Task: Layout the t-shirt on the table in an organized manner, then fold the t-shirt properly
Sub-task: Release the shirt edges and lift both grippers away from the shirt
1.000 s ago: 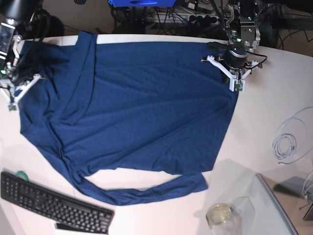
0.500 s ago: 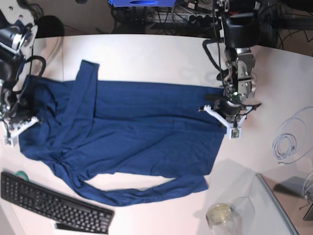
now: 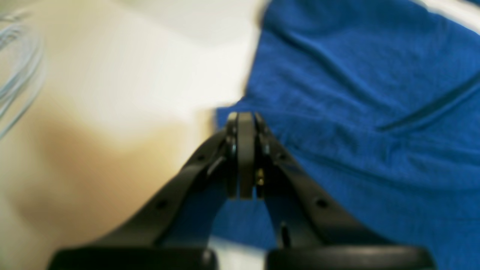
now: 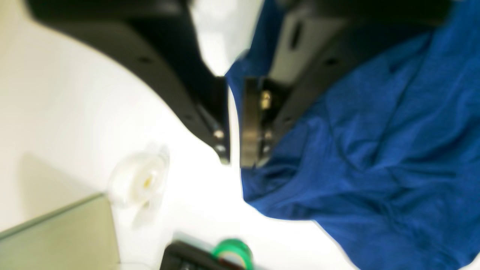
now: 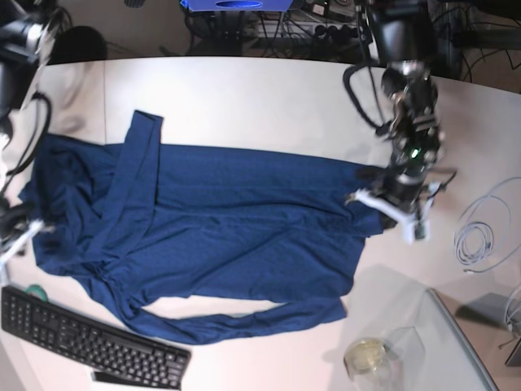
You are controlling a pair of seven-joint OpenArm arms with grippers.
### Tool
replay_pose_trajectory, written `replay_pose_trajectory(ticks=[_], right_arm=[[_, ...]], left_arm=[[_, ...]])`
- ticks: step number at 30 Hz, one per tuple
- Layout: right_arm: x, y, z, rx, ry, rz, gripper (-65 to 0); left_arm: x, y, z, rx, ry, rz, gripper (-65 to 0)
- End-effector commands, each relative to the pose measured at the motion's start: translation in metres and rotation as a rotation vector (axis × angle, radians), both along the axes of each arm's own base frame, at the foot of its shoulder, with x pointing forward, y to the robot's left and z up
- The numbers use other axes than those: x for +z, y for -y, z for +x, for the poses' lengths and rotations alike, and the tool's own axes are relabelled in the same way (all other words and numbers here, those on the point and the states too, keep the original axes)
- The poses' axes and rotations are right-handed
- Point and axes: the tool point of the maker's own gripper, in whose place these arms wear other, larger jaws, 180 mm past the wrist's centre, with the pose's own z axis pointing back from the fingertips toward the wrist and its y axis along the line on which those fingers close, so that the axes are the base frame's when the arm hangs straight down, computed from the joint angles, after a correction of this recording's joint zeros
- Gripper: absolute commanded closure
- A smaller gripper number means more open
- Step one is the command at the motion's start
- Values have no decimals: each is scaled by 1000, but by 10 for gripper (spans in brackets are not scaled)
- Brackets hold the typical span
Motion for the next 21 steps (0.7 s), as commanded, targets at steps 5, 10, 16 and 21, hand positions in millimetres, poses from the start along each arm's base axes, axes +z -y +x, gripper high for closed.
replay_pose_trajectory(ticks=[5, 10, 16, 21], right_arm=[[-12, -91, -27, 130, -8, 89, -417], [-54, -130, -42, 216, -126, 135, -453], [-85, -130, -42, 194, -212, 175, -452], [-93, -135, -44, 204, -210, 196, -272]], left_arm=[[25, -54, -50, 110, 66, -20, 0], [22, -98, -92, 179, 23, -5, 0], [25, -129, -122, 225, 4, 30, 0], [24, -140, -133, 231, -1, 26, 0]])
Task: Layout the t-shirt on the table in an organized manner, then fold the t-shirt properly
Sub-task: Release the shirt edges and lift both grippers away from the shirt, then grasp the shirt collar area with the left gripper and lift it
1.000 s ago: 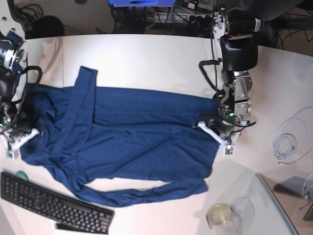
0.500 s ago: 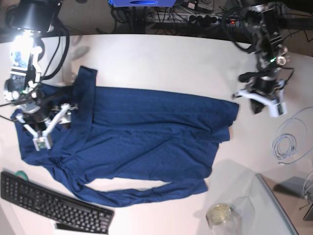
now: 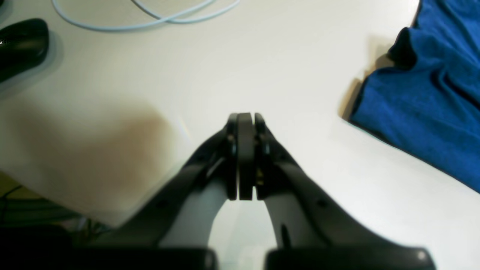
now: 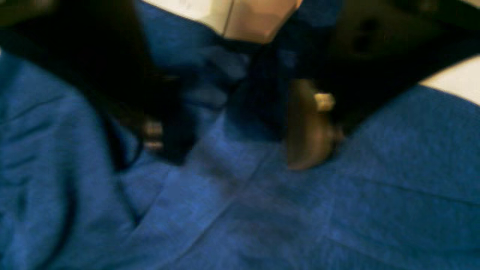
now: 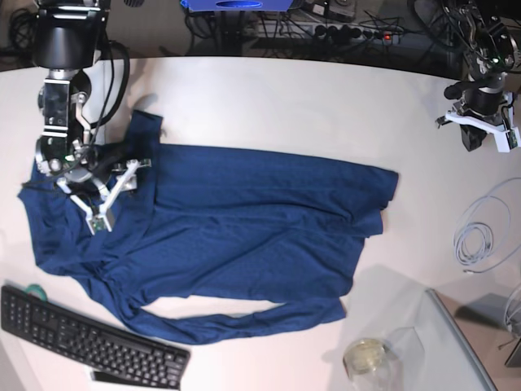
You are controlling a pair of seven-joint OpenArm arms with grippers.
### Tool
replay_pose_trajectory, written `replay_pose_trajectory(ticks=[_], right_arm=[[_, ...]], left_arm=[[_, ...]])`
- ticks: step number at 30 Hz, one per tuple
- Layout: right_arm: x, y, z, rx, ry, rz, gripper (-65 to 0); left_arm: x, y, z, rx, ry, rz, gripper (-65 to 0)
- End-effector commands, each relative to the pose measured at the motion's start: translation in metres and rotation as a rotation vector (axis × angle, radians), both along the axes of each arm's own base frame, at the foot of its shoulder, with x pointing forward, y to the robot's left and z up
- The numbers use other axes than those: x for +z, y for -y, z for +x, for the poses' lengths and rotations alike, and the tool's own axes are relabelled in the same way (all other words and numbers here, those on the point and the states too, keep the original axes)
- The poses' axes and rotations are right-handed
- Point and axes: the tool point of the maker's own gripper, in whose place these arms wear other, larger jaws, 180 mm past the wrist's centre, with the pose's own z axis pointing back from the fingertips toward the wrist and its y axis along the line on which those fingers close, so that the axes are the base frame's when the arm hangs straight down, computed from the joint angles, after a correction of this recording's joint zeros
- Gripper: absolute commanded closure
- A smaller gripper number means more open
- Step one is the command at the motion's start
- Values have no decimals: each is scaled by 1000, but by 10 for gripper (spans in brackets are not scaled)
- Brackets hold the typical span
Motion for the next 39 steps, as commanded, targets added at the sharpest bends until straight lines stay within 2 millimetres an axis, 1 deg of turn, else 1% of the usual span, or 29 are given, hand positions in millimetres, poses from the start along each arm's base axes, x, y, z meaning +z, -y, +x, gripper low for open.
replay_pose_trajectory(ticks=[1, 2, 3, 4, 5, 6, 7, 9, 11, 12, 14, 16, 18, 19, 21, 23, 25, 28, 29, 32, 34, 35, 37, 38, 39], right_arm=[[14, 3, 14, 0, 55, -2, -165], [12, 3, 10, 1, 48, -2, -66], [12, 3, 7, 2, 50, -4, 0], [15, 2, 5, 4, 57, -5, 0], [19, 3, 1, 7, 70, -12, -18], [24, 2, -3, 11, 85, -19, -11], [31, 0, -7, 17, 105, -22, 0], [47, -8, -15, 26, 152, -23, 0], [60, -8, -29, 35, 179, -39, -3], [65, -10, -38, 45, 185, -44, -3], [66, -19, -61, 111, 169, -40, -3], [62, -30, -87, 198, 131, -21, -3], [56, -45, -111, 303, 88, 10, -3], [53, -50, -119, 345, 70, 22, -3], [49, -54, -125, 355, 51, 30, -5], [48, -64, -131, 384, 45, 42, -5], [47, -81, -134, 430, 40, 65, -5], [45, -104, -130, 483, 45, 98, -5], [45, -111, -126, 497, 52, 109, -5], [39, -122, -121, 527, 43, 124, -8], [39, -124, -119, 534, 45, 126, -11], [40, -124, -118, 533, 48, 124, -26], [42, -121, -117, 535, 56, 114, -96], [43, -119, -120, 536, 53, 109, -152], [42, -111, -124, 526, 44, 96, -210]], left_arm=[[9, -8, 2, 5, 27, 22, 0], [8, -8, 2, 5, 25, 22, 0], [8, -8, 2, 6, 24, 21, 0], [8, -8, 2, 6, 24, 21, 0], [8, -8, 2, 6, 24, 21, 0], [8, -8, 2, 6, 24, 21, 0], [8, -9, 2, 5, 25, 23, 0], [10, -9, 5, 3, 30, 25, 0], [9, -7, 7, -2, 31, 23, 0], [10, -7, 8, -2, 34, 23, 0], [12, -4, 13, -8, 44, 21, 0], [7, 8, 18, -42, 38, 8, 0], [1, 33, 27, -113, 27, -16, 0], [-4, 53, 33, -163, 20, -35, 0], [-13, 87, 41, -252, 6, -70, 0], [-20, 132, 51, -361, -1, -112, 0], [-22, 175, 61, -462, 6, -152, 0], [-18, 224, 74, -575, 30, -190, 0], [-13, 242, 80, -604, 48, -211, 0], [-1, 278, 93, -666, 93, -249, 0], [6, 305, 98, -713, 116, -277, 0], [9, 317, 100, -739, 124, -287, 0], [15, 341, 103, -793, 138, -305, 0], [19, 356, 103, -822, 147, -317, 0], [18, 368, 101, -850, 141, -329, 0]])
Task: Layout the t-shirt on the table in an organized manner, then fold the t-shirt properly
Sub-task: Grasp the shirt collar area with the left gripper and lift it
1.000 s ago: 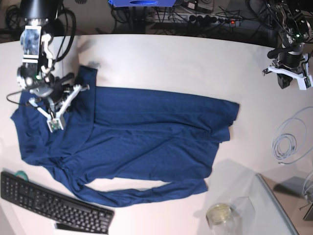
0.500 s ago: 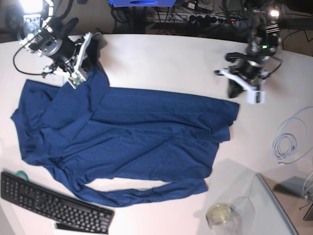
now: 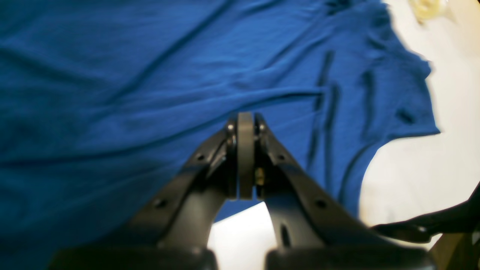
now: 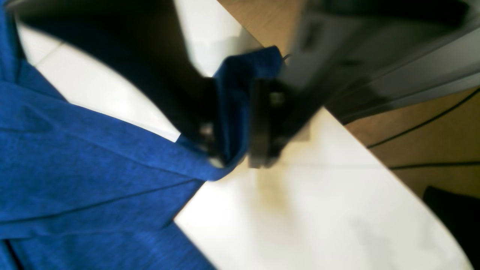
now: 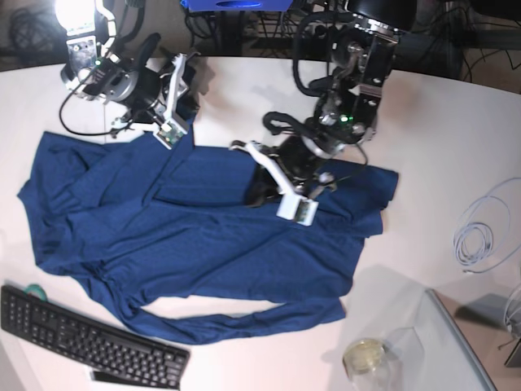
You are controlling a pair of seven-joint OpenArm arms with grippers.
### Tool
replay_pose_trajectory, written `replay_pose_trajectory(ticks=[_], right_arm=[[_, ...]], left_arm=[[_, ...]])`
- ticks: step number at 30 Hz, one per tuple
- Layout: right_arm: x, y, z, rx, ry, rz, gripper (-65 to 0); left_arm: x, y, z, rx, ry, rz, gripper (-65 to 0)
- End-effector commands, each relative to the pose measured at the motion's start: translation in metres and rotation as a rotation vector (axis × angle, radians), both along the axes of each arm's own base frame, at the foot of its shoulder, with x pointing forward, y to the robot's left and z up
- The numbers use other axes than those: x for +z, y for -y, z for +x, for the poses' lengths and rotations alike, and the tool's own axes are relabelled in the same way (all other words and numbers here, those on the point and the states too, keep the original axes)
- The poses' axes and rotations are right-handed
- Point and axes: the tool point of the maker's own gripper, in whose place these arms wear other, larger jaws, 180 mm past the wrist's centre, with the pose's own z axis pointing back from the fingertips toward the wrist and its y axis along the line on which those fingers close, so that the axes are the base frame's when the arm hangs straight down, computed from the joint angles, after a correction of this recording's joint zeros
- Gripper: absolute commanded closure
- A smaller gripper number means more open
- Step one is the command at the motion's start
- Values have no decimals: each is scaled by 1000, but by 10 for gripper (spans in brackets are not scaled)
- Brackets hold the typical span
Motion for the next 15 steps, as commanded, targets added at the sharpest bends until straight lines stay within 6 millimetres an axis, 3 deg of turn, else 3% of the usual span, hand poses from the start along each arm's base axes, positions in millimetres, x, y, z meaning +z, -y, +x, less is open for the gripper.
replay_pose_trajectory(ticks=[1, 5, 12, 15], right_arm=[[9, 15, 5, -35, 36, -5, -270], [18, 69, 11, -219, 66, -57, -413], [35, 177, 19, -599, 128, -139, -417], [44, 205, 26, -683, 166, -158, -417]], left_arm=[[11, 14, 7, -25, 37, -33, 0], [-2, 64, -3, -122, -19, -63, 0], [-33, 128, -48, -307, -122, -50, 0], [-53, 123, -68, -359, -158, 1, 0]])
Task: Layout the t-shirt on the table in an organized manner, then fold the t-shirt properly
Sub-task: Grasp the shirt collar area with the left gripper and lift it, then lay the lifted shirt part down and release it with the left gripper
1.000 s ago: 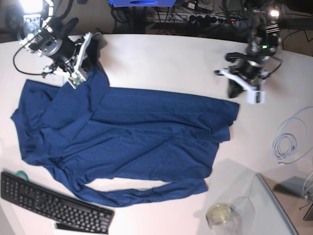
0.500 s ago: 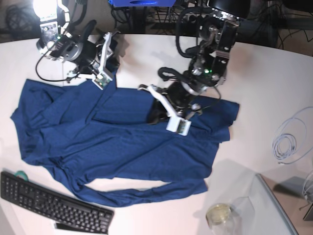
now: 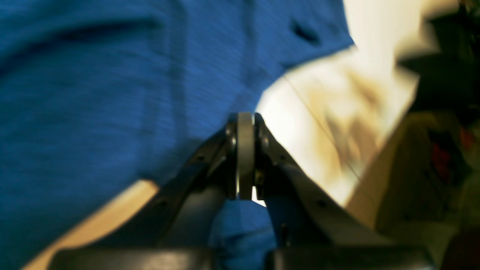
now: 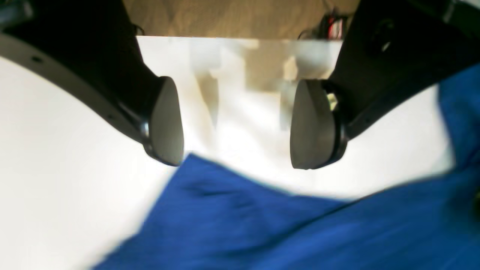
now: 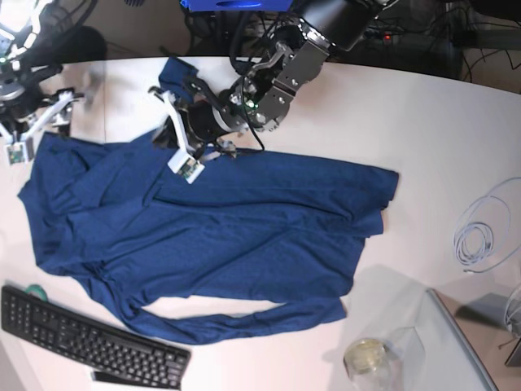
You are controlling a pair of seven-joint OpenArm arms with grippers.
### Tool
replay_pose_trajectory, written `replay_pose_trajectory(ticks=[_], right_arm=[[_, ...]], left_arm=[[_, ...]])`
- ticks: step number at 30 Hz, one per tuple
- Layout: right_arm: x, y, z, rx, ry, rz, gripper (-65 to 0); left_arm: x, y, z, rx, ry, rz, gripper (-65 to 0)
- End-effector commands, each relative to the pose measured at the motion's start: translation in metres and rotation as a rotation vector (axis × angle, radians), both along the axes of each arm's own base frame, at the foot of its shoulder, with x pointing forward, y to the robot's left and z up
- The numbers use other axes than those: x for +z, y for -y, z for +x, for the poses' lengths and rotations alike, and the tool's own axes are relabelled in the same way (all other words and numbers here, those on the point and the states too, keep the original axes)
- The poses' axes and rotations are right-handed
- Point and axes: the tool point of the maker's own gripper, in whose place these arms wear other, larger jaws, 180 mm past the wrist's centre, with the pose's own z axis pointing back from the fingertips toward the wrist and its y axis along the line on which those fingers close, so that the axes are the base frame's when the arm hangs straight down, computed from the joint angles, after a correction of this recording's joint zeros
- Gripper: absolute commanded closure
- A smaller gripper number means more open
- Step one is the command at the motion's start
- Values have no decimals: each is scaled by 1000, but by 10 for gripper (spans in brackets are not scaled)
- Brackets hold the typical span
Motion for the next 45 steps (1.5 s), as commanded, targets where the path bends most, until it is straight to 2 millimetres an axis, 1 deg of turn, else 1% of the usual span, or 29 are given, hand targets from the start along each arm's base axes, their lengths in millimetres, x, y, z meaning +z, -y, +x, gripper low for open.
replay_pose_trajectory(ticks=[1, 4, 5, 7, 10, 11, 13, 16, 18, 19, 21, 23, 26, 29, 31, 32, 34, 36, 37, 39, 41, 43, 45], right_arm=[[12, 6, 9, -11, 51, -8, -417], [17, 15, 13, -34, 71, -16, -417], [18, 15, 17, -36, 78, -14, -417], [14, 15, 18, -40, 73, -7, -417], [13, 13, 22, -38, 77, 5, -417], [12, 13, 22, -39, 75, 8, -417], [7, 11, 22, -41, 67, 21, -417], [5, 7, 30, -37, 73, 36, -419], [-4, -9, 42, 9, 61, 69, -419], [-8, -13, 50, 38, 54, 74, -419], [-9, -22, 67, 77, 59, 90, -419], [-2, -24, 79, 83, 84, 88, -417], [-5, -25, 80, 84, 36, 85, -417], [-10, -24, 76, 81, 0, 85, -417], [-12, -25, 73, 81, -6, 86, -417], [-13, -23, 71, 81, -12, 84, -417], [-20, -21, 67, 75, -33, 89, -417], [-31, -8, 59, 73, -91, 46, -413], [-38, -4, 54, 72, -123, 31, -398], [-49, 3, 46, 73, -173, 14, -342], [-55, 6, 41, 71, -196, 18, -299], [-60, 17, 34, 49, -216, 16, -261], [-61, 29, 27, 10, -224, 18, -243]], left_arm=[[-1, -7, 3, 4, 10, 4, 0], [-22, -34, -14, 10, -29, 59, 0], [-26, -47, -17, 8, -28, 82, 0], [-33, -66, -31, 2, -39, 110, 0], [-43, -103, -47, 2, -50, 174, 0], [-49, -120, -50, 27, -62, 204, 0], [-54, -154, -44, 114, -67, 256, 0], [-54, -203, -35, 214, -58, 320, 0], [-54, -231, -29, 264, -53, 354, 0], [-53, -243, -25, 289, -48, 369, 0], [-50, -263, -16, 322, -33, 393, 0], [-45, -281, -9, 352, -17, 416, 0], [-41, -305, -2, 394, -6, 444, 0], [-42, -314, -12, 413, -19, 455, 0], [-38, -310, -11, 413, -9, 442, 0], [-38, -307, -16, 407, -12, 439, 0], [-33, -300, -18, 400, -3, 423, 0], [-27, -292, -21, 386, 10, 407, 0], [-24, -288, -23, 381, 13, 398, 0], [-17, -280, -27, 372, 25, 382, 0], [-12, -275, -29, 365, 34, 370, 0], [-3, -271, -29, 364, 53, 355, 0], [9, -264, -27, 359, 79, 334, 0]])
